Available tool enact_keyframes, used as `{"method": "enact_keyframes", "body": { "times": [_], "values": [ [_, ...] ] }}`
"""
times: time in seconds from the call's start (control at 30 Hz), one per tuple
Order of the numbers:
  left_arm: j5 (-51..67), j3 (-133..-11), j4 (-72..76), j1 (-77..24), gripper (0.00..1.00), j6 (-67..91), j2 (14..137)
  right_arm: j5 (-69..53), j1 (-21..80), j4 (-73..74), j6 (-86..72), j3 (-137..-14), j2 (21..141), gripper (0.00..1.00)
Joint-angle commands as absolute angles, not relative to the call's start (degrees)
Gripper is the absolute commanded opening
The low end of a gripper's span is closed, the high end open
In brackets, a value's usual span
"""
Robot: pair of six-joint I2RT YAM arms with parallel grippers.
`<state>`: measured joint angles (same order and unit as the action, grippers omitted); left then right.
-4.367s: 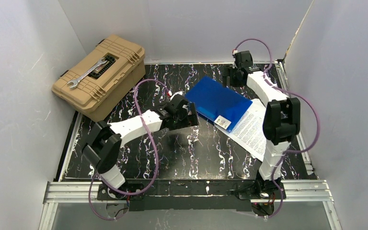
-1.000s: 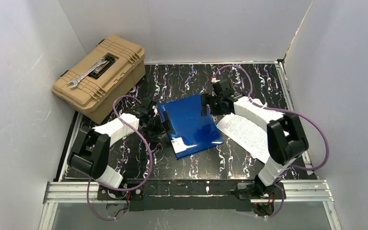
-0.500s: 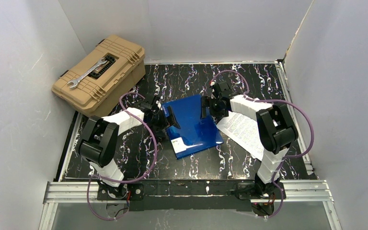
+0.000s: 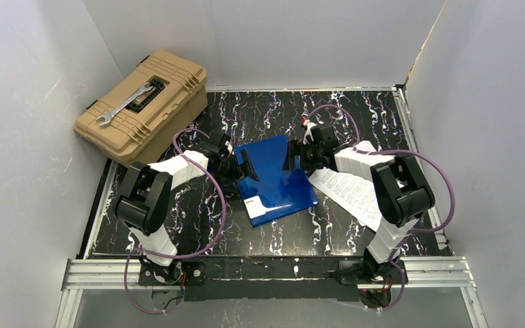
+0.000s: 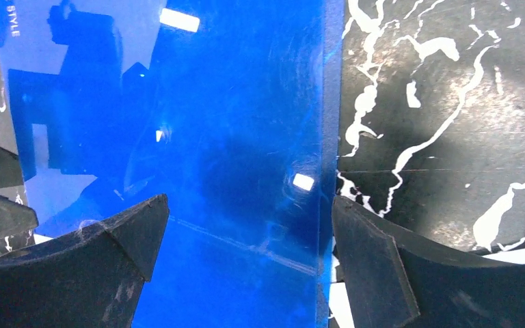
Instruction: Put the files into the folder
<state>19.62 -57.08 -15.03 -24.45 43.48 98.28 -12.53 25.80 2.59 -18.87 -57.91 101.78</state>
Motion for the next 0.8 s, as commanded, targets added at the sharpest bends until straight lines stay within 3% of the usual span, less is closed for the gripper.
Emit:
{"method": "enact_keyframes", "body": {
  "times": [0.0, 0.43, 0.77],
  "values": [
    [14.51, -56.95, -20.23, -24.43, 0.98, 40.80, 98.84, -15.95, 27.58, 5.84, -21.69, -50.72, 103.11, 0.99],
    [12.70, -57.02, -26.20, -25.34, 0.98, 38.37, 94.53, -9.97, 31.66, 7.43, -26.17, -38.96, 87.85, 0.99],
    [10.21, -58.76, -29.63, -33.63, 0.98, 36.03, 96.07, -4.31, 32.17, 11.70, -28.48, -31.66, 75.35, 0.99]
  ]
}}
